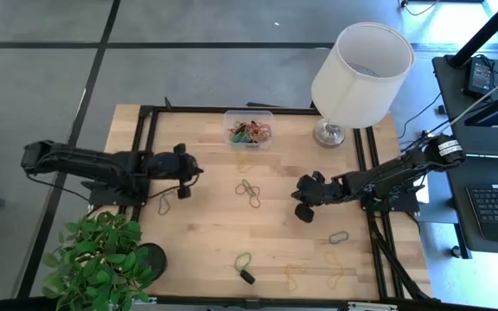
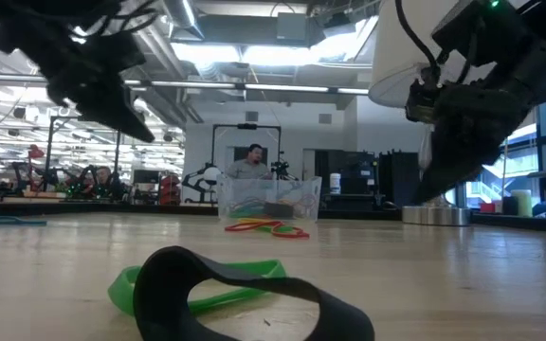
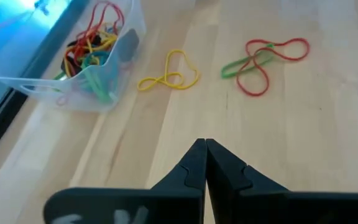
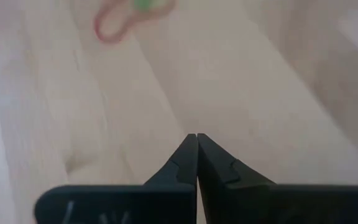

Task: Pick and place rubber bands into bin
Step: Put the yellow rubber band into the transparent bin

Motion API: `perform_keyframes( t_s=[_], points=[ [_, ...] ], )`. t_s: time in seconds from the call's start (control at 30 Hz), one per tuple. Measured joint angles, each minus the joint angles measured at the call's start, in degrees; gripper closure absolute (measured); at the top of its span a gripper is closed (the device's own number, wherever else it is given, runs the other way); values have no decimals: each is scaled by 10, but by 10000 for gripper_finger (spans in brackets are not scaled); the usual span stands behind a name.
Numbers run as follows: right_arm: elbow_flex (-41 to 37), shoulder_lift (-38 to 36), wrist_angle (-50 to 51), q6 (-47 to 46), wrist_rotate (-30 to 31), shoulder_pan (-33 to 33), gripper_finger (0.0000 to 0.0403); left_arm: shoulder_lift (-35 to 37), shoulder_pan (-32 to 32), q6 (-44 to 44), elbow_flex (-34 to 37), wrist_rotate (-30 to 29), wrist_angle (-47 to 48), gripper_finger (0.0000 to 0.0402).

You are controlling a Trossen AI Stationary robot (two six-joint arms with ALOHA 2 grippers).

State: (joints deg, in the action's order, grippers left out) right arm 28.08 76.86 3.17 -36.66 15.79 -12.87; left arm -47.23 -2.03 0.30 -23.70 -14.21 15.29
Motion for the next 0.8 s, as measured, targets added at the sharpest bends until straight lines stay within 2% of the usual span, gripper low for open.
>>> perform_keyframes(
  t_s=[0.23, 0.37, 0.47, 0.6, 0.8],
  points=[
    [106, 0, 306, -189, -5, -75, 401, 78, 3, 29, 86, 29, -88, 400],
    [159, 0, 406, -281, -31, -129, 401, 101, -2, 41, 118, 67, -130, 400],
    [168, 0, 414, -332, -60, -166, 398, 109, -4, 41, 133, 82, -153, 400],
    [166, 0, 379, -379, -66, -203, 395, 114, -4, 50, 139, 78, -156, 400],
    [175, 30, 292, -330, -36, -242, 400, 114, -4, 60, 139, 78, -160, 400]
  ],
)
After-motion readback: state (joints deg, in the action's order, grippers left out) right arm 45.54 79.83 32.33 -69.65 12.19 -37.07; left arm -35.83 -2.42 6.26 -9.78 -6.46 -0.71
